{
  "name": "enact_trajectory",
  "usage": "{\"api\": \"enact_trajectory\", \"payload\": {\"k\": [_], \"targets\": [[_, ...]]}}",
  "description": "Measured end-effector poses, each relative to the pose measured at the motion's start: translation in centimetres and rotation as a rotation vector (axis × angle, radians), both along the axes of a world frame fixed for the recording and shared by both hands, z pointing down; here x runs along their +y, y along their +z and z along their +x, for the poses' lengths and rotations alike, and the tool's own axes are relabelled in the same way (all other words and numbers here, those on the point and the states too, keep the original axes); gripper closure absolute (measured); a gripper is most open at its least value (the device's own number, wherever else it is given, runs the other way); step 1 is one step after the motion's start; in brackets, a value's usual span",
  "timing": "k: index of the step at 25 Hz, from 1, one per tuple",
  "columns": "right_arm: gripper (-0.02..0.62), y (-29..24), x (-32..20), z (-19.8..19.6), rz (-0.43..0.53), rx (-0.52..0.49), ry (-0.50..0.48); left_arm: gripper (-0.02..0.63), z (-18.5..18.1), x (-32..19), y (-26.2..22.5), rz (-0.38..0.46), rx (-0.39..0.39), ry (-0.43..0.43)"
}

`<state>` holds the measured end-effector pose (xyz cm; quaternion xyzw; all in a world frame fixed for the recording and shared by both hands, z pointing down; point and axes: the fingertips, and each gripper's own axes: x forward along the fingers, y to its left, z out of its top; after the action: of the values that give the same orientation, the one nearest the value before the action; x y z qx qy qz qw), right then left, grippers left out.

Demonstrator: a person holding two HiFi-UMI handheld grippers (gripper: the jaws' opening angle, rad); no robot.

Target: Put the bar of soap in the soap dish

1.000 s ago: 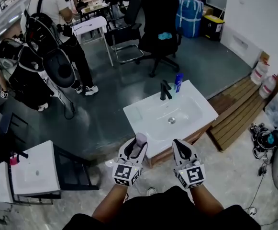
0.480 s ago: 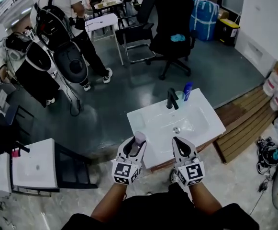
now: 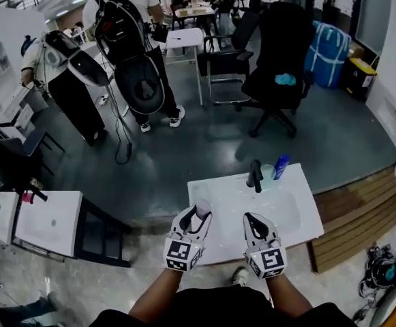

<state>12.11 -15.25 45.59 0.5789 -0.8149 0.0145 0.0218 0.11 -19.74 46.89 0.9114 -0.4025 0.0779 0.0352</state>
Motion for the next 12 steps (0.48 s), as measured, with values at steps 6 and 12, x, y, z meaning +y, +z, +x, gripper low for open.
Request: {"api": "enact_trajectory", "payload": {"k": [6, 12], "targets": [[0.589, 0.8, -2.8, 1.1, -0.009, 0.015, -0.116, 0.41, 1.2, -2.0, 0.6, -0.023, 0.001, -0.105], [0.589, 1.8, -4.6, 2.0, -0.02, -0.012, -0.208, 0.41, 1.3, -3.1, 1.8, -0.059, 0.036, -0.181]]}}
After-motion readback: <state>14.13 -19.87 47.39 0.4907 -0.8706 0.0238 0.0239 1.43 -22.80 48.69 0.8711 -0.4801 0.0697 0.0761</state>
